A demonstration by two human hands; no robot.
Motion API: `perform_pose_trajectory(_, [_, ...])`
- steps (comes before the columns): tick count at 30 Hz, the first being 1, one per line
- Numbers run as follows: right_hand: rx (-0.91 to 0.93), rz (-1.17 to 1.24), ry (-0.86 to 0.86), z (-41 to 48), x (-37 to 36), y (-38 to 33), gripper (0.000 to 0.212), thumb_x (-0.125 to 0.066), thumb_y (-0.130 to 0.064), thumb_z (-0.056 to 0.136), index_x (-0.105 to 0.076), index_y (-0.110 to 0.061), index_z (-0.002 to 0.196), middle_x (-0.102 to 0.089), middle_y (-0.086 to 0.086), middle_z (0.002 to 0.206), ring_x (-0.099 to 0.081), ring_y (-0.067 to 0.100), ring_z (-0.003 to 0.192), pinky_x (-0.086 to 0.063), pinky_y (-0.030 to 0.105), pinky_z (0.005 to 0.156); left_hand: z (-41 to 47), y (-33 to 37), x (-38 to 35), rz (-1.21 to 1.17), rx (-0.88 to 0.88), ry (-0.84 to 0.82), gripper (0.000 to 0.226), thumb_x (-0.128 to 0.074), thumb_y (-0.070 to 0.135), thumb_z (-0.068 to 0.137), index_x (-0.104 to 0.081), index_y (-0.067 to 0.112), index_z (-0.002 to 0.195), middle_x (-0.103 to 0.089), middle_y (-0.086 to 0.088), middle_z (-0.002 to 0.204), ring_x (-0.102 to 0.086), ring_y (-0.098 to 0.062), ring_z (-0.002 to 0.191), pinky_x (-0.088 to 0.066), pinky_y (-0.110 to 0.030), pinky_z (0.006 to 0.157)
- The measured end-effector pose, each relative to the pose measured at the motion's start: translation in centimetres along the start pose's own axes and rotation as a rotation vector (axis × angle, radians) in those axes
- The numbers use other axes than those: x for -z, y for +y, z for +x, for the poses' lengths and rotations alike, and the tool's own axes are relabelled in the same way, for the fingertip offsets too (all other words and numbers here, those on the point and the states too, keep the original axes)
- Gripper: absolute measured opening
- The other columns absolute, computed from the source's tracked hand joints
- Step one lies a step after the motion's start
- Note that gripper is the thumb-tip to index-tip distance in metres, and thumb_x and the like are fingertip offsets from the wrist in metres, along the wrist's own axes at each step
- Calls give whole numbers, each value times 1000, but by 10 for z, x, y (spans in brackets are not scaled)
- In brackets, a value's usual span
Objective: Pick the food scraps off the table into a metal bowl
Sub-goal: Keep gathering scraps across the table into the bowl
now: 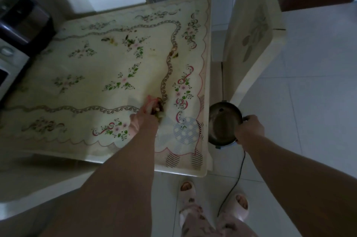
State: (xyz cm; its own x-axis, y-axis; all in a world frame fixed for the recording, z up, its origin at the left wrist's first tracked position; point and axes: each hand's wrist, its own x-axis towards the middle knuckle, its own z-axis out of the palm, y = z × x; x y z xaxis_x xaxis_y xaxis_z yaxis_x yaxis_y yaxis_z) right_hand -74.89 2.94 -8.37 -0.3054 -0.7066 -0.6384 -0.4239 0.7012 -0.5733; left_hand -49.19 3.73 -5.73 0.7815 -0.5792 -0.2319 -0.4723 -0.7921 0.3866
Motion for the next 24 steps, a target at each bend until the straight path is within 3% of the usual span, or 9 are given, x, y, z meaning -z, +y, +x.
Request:
perform_pose_trajectory(2, [0,12,0,3,0,1,39,-53,-4,89,-47,-5,127,-58,23,119,-62,41,102,-53,52,88,6,7,-2,-26,-70,-95,47,-45,21,91,-56,49,127,-58,-7,128,-59,-32,107,-53,-38,84])
perform_pose_trajectory(5, [-11,31,-1,5,-2,3,39,-52,-3,89,-46,-6,128,-58,23,120,-62,41,103,-54,52,88,3,12,-5,20,-124,-153,49,-47,19,86,-57,41,129,-54,-12,131,-52,-38,118,-48,-44,98])
perform_pose_trajectory(7, [-11,29,-1,4,-2,3,40,-53,-3,89,-46,-6,128,-58,23,119,-62,41,102,-54,52,87,-9,20,-3,4,-99,-118,42,-46,39,85,-63,33,123,-61,-10,117,-58,-33,100,-52,-33,80])
perform_pose_trajectory(9, [-10,37,-2,5,-2,2,40,-53,-3,88,-46,-6,128,-58,22,119,-62,41,102,-54,52,87,-18,24,-8,37,-149,-119,34,-49,40,90,-60,29,121,-61,-6,108,-56,-26,87,-48,-29,67])
perform_pose_trajectory(11, [-8,53,-7,5,0,1,41,-54,-3,88,-46,-7,128,-57,21,119,-62,40,102,-55,52,87,-28,30,-15,68,-221,-171,34,-51,30,94,-56,30,127,-57,-4,109,-51,-22,87,-47,-30,77])
perform_pose_trajectory(14, [-14,74,-1,4,1,1,40,-55,-2,86,-47,-6,125,-58,20,115,-62,39,101,-55,52,86,-46,43,-20,54,-250,-209,30,-54,29,93,-57,24,123,-55,0,95,-53,-20,79,-46,-30,73])
perform_pose_trajectory(16, [-27,93,5,3,2,2,37,-56,-2,86,-48,-6,123,-58,18,109,-62,39,100,-55,52,86,-66,52,-25,75,-311,-260,26,-51,24,93,-56,25,118,-58,-3,99,-58,-25,86,-49,-32,76])
perform_pose_trajectory(20, [-35,127,-1,-1,3,6,37,-57,-2,84,-49,-6,119,-57,18,107,-62,40,98,-56,53,83,-96,64,-45,41,-438,-380,36,-46,23,85,-63,32,116,-67,2,101,-64,-22,89,-57,-38,80])
perform_pose_trajectory(24, [-35,138,-14,-4,8,8,32,-54,-3,86,-49,-6,117,-54,15,100,-62,39,96,-57,52,82,-111,69,-63,-174,-544,-593,56,-38,16,71,-69,34,114,-73,12,104,-66,-16,104,-51,-39,99])
